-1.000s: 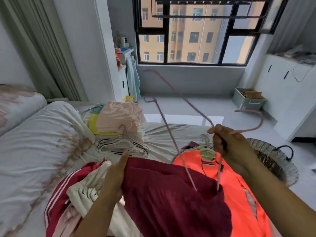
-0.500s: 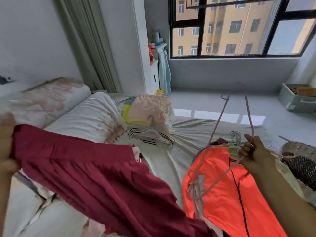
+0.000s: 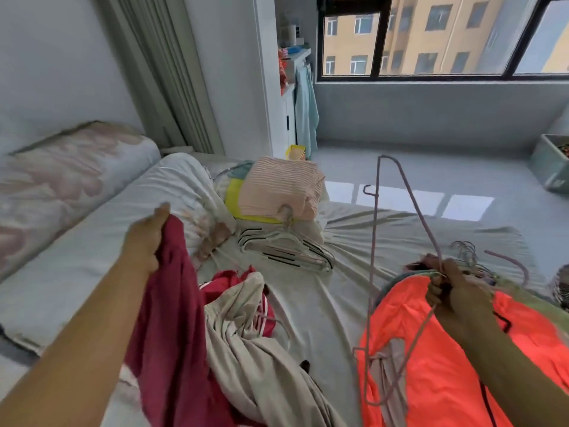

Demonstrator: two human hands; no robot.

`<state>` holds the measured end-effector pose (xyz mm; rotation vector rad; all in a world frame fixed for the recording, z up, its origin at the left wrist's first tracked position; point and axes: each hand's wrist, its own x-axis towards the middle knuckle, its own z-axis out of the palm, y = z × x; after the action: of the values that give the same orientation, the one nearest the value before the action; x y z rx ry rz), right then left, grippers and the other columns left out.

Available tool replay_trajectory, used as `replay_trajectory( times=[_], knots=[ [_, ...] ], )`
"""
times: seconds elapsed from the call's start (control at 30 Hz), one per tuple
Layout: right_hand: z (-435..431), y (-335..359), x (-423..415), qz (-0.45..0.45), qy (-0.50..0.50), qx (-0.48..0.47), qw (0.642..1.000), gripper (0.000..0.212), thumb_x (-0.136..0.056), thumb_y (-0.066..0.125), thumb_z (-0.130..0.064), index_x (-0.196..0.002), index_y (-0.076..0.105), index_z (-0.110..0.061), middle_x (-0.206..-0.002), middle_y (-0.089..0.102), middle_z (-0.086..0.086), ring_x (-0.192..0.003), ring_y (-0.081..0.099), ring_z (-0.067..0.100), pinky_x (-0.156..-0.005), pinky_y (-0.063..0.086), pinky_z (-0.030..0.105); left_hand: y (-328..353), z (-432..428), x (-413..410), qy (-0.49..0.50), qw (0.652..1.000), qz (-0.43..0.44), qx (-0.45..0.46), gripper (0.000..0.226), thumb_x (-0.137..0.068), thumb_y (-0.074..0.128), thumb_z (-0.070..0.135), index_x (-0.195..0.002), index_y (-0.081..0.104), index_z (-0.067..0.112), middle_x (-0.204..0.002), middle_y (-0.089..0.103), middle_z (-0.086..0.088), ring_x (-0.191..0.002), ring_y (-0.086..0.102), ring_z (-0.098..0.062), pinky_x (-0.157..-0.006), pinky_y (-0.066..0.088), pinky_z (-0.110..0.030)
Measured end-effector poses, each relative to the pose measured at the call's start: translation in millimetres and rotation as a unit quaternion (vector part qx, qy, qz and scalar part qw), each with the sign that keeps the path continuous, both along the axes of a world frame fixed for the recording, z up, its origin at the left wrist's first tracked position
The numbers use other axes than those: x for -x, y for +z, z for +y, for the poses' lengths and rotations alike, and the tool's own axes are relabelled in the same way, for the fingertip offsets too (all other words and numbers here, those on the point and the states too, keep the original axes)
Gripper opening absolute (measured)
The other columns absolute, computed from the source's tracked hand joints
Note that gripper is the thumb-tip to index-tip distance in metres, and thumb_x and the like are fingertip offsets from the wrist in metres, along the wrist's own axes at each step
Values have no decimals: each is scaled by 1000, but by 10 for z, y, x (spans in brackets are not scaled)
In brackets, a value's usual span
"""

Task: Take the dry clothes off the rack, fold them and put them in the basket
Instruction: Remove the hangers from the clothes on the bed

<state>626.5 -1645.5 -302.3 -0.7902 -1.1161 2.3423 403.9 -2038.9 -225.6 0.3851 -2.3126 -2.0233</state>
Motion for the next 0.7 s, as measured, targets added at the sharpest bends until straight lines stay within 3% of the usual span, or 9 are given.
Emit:
replay_trajectory(
  times=[0.1,0.2,0.3,0.43,0.5,0.53,0.6,0.63,0.7],
  knots=[
    [-143,-113,561,-59,20,-34,997,31,-95,42,-31,-85,60,-8,-41,40,-9,-34,34,0,-34,25,11,-689,312,310,-23,998,-46,47,41,-89,59,36,-107,60,-2,-107,62,-20,-101,59,-32,-87,47,-38],
    [-275,-338,1109,-121,49,-86,988,30,-93,44,-31,-89,60,-6,-42,41,-9,-35,33,0,-34,24,10,-1542,416,547,-121,973,-168,105,26,-90,60,25,-107,53,7,-104,58,-15,-96,54,-22,-83,39,-29],
    [-387,-628,1674,-181,91,-152,967,28,-97,43,-20,-87,62,-2,-46,38,-3,-35,29,1,-34,22,12,-2312,345,661,-209,930,-222,204,59,-88,63,22,-136,38,-1,-139,44,-19,-128,43,-25,-104,30,-30],
    [-478,-1099,2329,-257,176,-270,911,25,-96,49,-13,-84,66,1,-44,38,-5,-36,29,3,-37,22,12,-3039,169,656,-372,773,-236,457,86,-88,55,45,-150,0,20,-158,2,-6,-144,12,-26,-116,13,-34],
    [-527,-1302,2645,-287,235,-332,867,18,-94,52,-9,-90,68,0,-51,46,-2,-44,36,7,-40,27,11,-3247,112,657,-411,721,-284,480,96,-82,52,61,-148,-10,31,-157,-12,1,-145,4,-30,-117,11,-41],
    [-547,-1394,2805,-297,260,-348,850,16,-93,52,-6,-93,67,-1,-56,50,0,-48,40,9,-42,30,10,-3357,82,667,-420,715,-284,481,103,-74,47,75,-147,-13,32,-157,-14,2,-145,3,-29,-117,12,-43],
    [-576,-1579,3125,-311,299,-369,823,14,-94,51,-5,-96,64,-5,-62,53,1,-52,46,6,-46,34,8,-3654,36,707,-436,722,-160,513,116,-59,16,95,-148,-10,27,-157,-12,2,-146,0,-21,-114,17,-37],
    [-597,-1673,3286,-316,321,-384,806,13,-94,50,-6,-96,62,-8,-64,54,0,-53,48,3,-48,36,8,-3822,-43,742,-415,738,-79,526,108,-65,4,91,-149,-5,25,-158,-10,1,-146,-3,-16,-113,15,-33],
    [-614,-1883,3592,-324,357,-410,774,13,-95,50,-9,-97,63,-10,-67,56,-4,-59,51,4,-54,38,9,-3949,-141,871,-428,690,16,584,84,-86,0,72,-150,6,18,-158,-3,-8,-145,-2,-19,-115,6,-31]
  ],
)
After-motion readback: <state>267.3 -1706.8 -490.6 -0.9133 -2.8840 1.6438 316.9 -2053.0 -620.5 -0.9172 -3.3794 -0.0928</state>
